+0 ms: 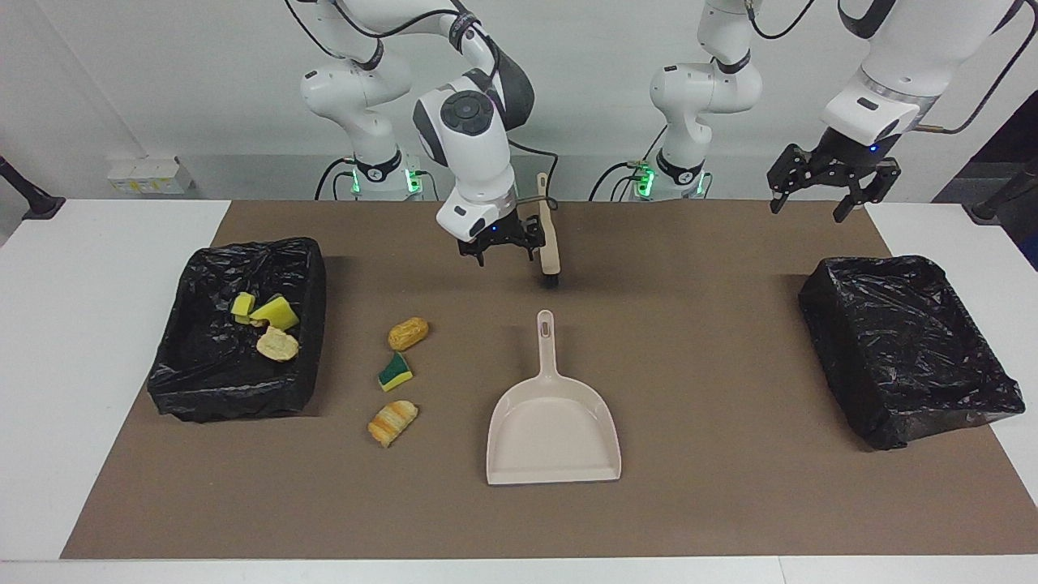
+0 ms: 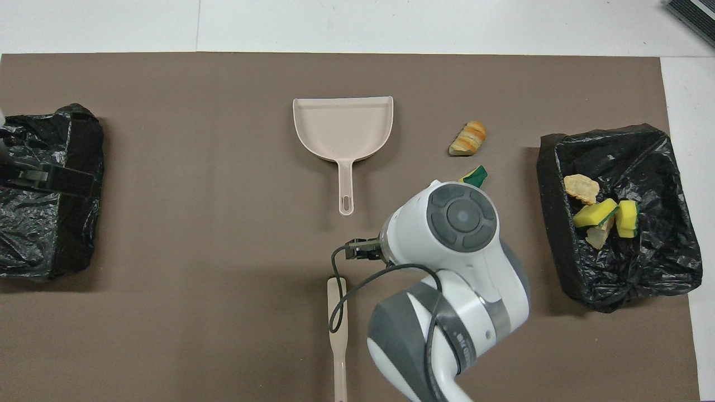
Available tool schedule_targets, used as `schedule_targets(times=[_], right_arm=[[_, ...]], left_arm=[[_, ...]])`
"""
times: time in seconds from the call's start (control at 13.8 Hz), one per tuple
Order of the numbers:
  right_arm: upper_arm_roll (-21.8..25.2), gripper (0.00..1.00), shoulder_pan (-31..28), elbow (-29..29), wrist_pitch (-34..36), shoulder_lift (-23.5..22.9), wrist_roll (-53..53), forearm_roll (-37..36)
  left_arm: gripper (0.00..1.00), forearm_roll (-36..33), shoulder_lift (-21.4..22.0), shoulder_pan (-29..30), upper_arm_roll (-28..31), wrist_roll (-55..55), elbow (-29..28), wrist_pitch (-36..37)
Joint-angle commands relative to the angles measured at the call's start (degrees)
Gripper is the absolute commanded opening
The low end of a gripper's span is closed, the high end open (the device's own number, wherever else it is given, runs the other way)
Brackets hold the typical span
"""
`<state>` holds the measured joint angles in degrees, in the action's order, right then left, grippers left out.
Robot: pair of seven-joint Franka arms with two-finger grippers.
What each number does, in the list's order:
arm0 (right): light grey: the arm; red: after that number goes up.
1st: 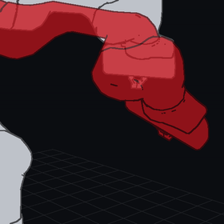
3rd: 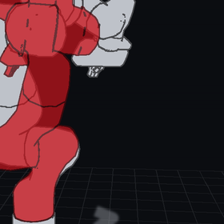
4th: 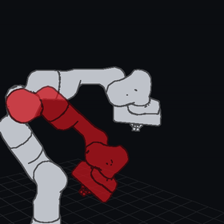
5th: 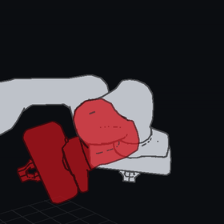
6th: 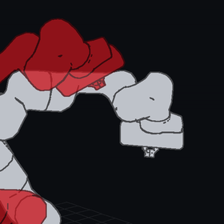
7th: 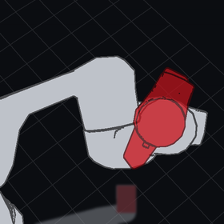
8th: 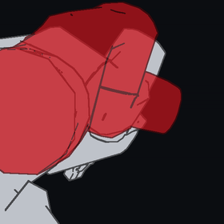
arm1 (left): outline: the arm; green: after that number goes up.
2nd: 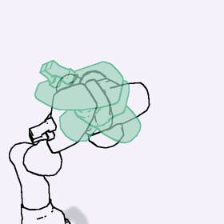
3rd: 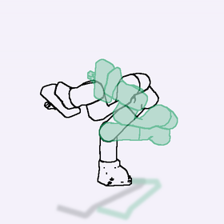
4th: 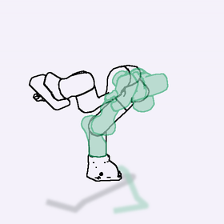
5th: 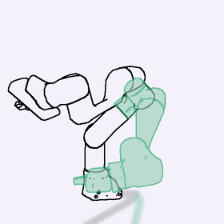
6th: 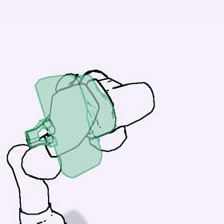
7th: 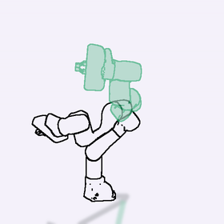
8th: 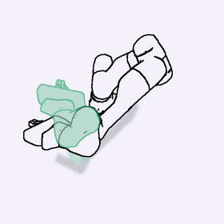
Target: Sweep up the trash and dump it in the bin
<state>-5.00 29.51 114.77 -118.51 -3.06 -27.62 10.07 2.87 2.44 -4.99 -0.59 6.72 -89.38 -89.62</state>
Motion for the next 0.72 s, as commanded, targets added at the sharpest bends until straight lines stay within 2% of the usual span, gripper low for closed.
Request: schedule_targets(times=[0.0,0.22,0.43,0.65], right_arm=[[0.08,1.00,4.31,7.65,-2.78,5.96,-3.38,2.75],[0.08,1.00,10.47,10.03,-6.02,5.35,-11.29,2.76],[0.08,0.99,15.04,11.96,-6.73,4.21,-14.02,2.76],[0.08,0.91,19.87,12.41,-9.19,-0.61,-18.77,2.76]], left_arm=[[1.00,-0.76,0.46,0.25,-0.11,-0.21,0.78,1.64],[1.00,-0.76,0.37,0.33,-0.03,-0.13,0.87,1.56],[1.00,-0.76,0.46,0.25,-0.03,-0.12,0.87,1.56],[1.00,-0.76,0.37,0.33,-0.03,-0.12,0.87,1.56]])
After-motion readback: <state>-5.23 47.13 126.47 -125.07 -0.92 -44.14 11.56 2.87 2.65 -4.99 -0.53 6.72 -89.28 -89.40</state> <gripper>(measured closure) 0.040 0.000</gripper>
